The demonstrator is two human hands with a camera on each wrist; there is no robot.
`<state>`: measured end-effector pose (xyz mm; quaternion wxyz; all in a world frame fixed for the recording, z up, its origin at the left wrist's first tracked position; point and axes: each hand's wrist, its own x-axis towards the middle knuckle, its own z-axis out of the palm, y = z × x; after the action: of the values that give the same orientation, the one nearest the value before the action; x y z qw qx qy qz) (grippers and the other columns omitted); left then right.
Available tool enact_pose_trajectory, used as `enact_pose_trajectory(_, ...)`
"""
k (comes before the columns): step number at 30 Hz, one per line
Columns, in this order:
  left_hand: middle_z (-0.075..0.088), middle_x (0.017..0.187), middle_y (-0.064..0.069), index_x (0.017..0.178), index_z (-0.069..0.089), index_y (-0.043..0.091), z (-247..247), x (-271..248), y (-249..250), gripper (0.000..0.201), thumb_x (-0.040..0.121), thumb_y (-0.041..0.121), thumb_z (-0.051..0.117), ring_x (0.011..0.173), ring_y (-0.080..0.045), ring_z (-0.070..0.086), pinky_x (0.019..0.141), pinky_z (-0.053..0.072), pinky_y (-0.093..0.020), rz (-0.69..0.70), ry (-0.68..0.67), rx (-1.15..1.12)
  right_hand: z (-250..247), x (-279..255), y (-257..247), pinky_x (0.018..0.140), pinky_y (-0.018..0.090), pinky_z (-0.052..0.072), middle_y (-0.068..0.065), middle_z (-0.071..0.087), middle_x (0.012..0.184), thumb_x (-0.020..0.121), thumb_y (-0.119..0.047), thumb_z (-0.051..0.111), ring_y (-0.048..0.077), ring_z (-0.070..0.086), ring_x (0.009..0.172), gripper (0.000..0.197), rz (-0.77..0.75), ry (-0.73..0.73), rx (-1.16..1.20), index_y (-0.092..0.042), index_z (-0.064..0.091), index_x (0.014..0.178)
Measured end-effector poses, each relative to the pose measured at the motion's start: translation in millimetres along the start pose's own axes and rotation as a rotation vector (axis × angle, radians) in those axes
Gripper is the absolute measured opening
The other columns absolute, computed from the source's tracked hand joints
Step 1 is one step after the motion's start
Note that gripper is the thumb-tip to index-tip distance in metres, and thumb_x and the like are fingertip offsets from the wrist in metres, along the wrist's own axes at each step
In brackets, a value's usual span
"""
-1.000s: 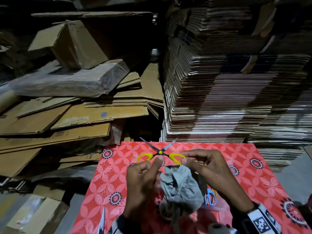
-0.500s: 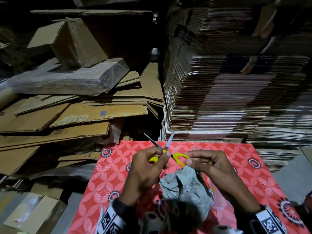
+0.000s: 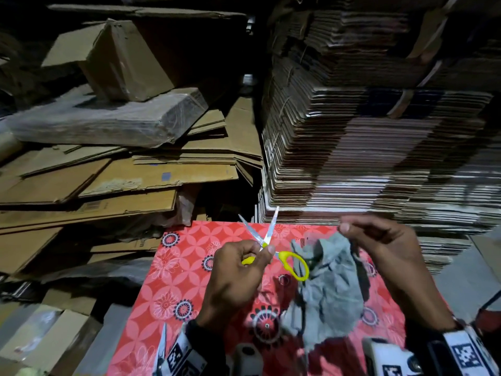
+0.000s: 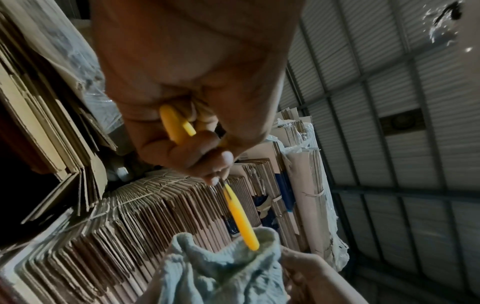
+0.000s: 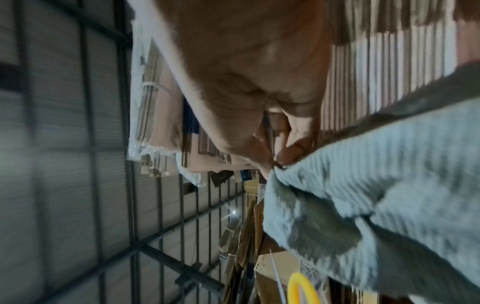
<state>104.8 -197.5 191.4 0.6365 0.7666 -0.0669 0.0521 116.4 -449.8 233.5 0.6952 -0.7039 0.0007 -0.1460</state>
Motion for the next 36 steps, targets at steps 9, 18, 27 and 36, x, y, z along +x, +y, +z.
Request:
enact_pose_trajectory(9,0.043,0.048,0.01,0.058,0.062,0.028,4.2,-13.1,18.0,0.035,0.087,0.048,0.065,0.05,0.0,0.038,0.053,0.035,-0.03,0.109,0.004,0.134,53.1,-33.2,-17.4,0.067,0.015,0.054,-0.001,0.079,0.078,0.076,0.003,0.085,0.007,0.071,0.068,0.016,-0.264,-0.028,-0.079,-0.01,0.079,0.081)
enact_pose_trajectory(18,0.044,0.057,-0.017,0.064,0.054,0.011,-2.6,-23.8,25.3,0.045,0.095,0.042,0.064,0.046,-0.028,0.039,0.046,0.027,-0.046,0.227,-0.021,0.208,57.1,-49.1,-16.7,0.078,0.024,0.058,0.0,0.074,0.091,0.075,-0.019,0.089,0.017,0.074,0.079,0.029,-0.337,-0.264,-0.193,-0.018,0.08,0.102)
enact_pose_trajectory(27,0.041,0.055,0.007,0.063,0.047,0.029,6.9,-30.4,30.3,0.039,0.098,0.03,0.063,0.053,-0.007,0.037,0.057,0.023,-0.023,0.243,-0.016,0.289,60.8,-57.9,7.3,0.078,0.024,0.052,-0.009,0.07,0.092,0.081,-0.015,0.085,0.016,0.07,0.092,0.012,-0.504,-0.105,-0.322,-0.021,0.083,0.091)
enact_pose_trajectory(36,0.045,0.055,0.008,0.066,0.054,0.021,15.0,-32.5,19.1,0.03,0.094,0.03,0.061,0.055,-0.018,0.049,0.056,0.034,-0.026,0.305,0.049,0.388,63.2,-63.4,24.8,0.07,0.039,0.053,0.002,0.066,0.093,0.086,-0.015,0.079,0.024,0.068,0.085,0.013,-0.411,-0.068,-0.242,-0.022,0.082,0.097)
